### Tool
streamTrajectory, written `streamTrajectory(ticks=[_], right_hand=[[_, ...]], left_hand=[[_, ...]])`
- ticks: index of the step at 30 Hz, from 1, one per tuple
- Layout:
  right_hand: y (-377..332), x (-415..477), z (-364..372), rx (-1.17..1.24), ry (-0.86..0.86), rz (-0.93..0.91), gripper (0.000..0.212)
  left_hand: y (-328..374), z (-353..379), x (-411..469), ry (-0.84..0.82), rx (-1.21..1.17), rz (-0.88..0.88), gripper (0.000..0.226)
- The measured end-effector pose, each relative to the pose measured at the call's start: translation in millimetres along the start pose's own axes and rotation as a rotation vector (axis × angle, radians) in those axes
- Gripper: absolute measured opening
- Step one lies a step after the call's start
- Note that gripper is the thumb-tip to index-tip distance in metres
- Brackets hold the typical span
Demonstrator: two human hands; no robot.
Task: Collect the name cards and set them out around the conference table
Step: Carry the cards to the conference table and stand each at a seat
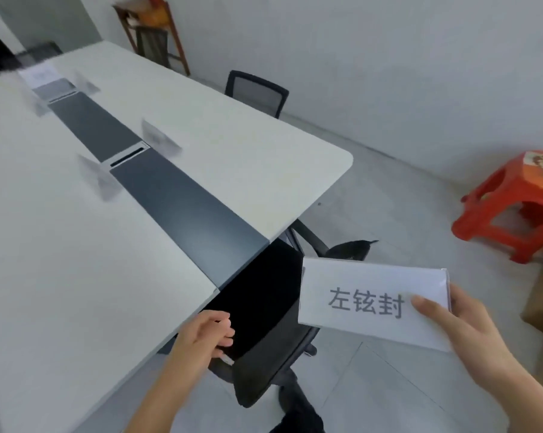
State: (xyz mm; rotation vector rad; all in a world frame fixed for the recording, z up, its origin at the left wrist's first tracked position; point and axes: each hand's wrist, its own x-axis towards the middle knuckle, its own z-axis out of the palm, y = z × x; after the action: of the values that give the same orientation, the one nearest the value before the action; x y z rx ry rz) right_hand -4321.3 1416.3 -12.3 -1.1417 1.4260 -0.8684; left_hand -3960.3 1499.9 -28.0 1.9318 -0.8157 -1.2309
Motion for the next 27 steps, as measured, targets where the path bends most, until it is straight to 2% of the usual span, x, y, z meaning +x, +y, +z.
streamTrajectory(ticks=[3,4,6,7,10,11,12,15,16,20,24,27], right_hand=[[-23.0,43.1,33.6,-0.041,-0.088,-0.047,0.066],[-31.2,58.7,44.0,-0.057,-0.109,-0.065,0.067],[-47.0,88.1,63.9,-0.059,-0.169,-0.072,0.049],[-54.3,101.3,73.1,-0.066,-0.197,-0.074,0.047],[-70.8,136.2,101.7,-0.151,-0.254,-0.102,0.078],[-76.1,147.6,111.6,-0.167,-0.262,-0.106,0.078],[-80.9,160.0,122.3,-0.181,-0.279,-0.109,0.068],[-93.1,198.5,158.0,-0.239,-0.333,-0.115,0.017],[-94.4,213.1,169.7,-0.273,-0.352,-0.121,0.012],[-100.2,273.8,226.5,-0.353,-0.452,-0.128,0.009],[-99.7,342.1,296.6,-0.363,-0.579,-0.110,0.022],[-90.1,385.0,350.9,-0.381,-0.644,-0.118,0.027]], left_hand=[[10.9,-17.6,33.2,0.064,-0.036,-0.004,0.012],[15.4,-22.5,46.8,0.076,-0.045,0.000,0.012],[22.8,-31.5,75.7,0.094,-0.063,-0.004,0.013],[24.9,-35.2,88.0,0.098,-0.068,-0.012,0.014],[30.0,-44.7,119.3,0.123,-0.072,-0.020,0.016],[30.3,-48.2,129.8,0.136,-0.072,-0.020,0.015],[28.9,-51.7,141.3,0.158,-0.072,-0.022,0.014],[16.1,-60.6,177.8,0.270,-0.038,-0.068,0.016],[9.5,-62.4,190.1,0.312,-0.013,-0.100,0.019],[-21.4,-64.7,240.5,0.486,0.137,-0.194,0.031],[-44.6,-65.0,289.3,0.663,0.275,-0.320,0.047],[-64.5,-45.8,321.8,0.646,0.496,-0.429,0.065]])
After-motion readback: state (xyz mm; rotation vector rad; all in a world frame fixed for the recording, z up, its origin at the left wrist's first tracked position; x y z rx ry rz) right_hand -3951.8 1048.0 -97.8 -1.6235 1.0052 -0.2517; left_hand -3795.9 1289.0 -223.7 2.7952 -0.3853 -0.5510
